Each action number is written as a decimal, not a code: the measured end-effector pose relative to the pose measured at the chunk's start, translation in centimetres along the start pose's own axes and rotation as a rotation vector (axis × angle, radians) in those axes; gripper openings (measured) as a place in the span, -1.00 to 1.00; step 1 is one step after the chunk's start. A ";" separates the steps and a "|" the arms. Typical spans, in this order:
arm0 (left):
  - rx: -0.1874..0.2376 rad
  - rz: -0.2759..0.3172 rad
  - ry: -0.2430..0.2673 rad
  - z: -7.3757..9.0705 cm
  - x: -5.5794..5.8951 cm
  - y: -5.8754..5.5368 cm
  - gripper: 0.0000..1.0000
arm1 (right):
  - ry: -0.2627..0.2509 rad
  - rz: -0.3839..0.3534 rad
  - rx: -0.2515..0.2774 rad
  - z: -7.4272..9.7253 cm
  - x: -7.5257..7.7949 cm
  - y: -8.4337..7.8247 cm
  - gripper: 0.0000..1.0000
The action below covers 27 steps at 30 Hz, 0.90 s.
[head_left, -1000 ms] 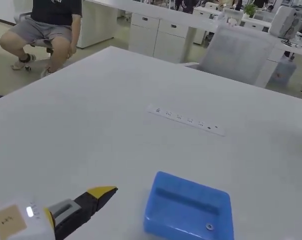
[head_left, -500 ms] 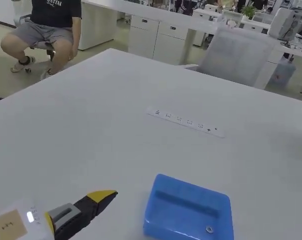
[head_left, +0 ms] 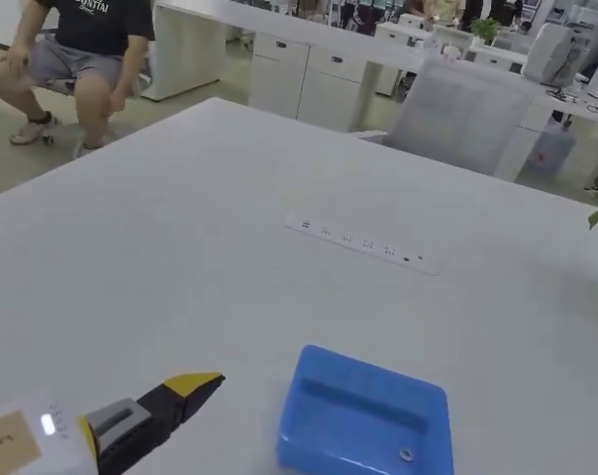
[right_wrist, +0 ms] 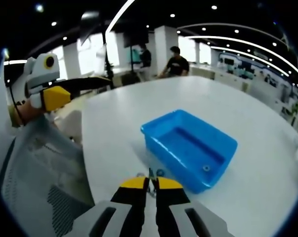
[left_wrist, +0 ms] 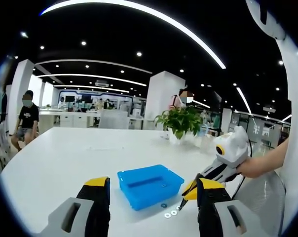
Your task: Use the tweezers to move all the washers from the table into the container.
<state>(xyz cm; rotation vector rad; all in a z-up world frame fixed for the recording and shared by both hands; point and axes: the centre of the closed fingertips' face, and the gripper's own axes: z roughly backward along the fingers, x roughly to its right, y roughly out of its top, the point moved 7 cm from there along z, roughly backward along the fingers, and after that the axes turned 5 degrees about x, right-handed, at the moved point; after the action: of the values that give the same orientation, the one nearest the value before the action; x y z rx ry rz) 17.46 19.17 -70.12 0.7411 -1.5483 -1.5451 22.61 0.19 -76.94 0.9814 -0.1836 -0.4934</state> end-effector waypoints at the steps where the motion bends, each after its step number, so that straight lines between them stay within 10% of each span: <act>1: 0.000 -0.001 -0.001 0.0 0.0 0.0 0.44 | 0.001 -0.001 -0.002 0.0 0.0 0.0 -0.95; 14: -0.001 0.000 -0.004 0.1 -0.2 -0.2 0.43 | -0.005 0.013 -0.013 1.0 0.8 1.4 -0.95; 27: -0.003 -0.001 0.000 0.0 0.0 0.0 0.42 | -0.018 -0.008 0.084 2.4 2.4 4.8 -0.95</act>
<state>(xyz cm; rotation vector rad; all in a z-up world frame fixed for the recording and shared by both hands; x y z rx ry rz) 17.43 19.16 -70.11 0.7406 -1.5449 -1.5484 25.30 -0.56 -71.83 1.0609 -0.2179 -0.5051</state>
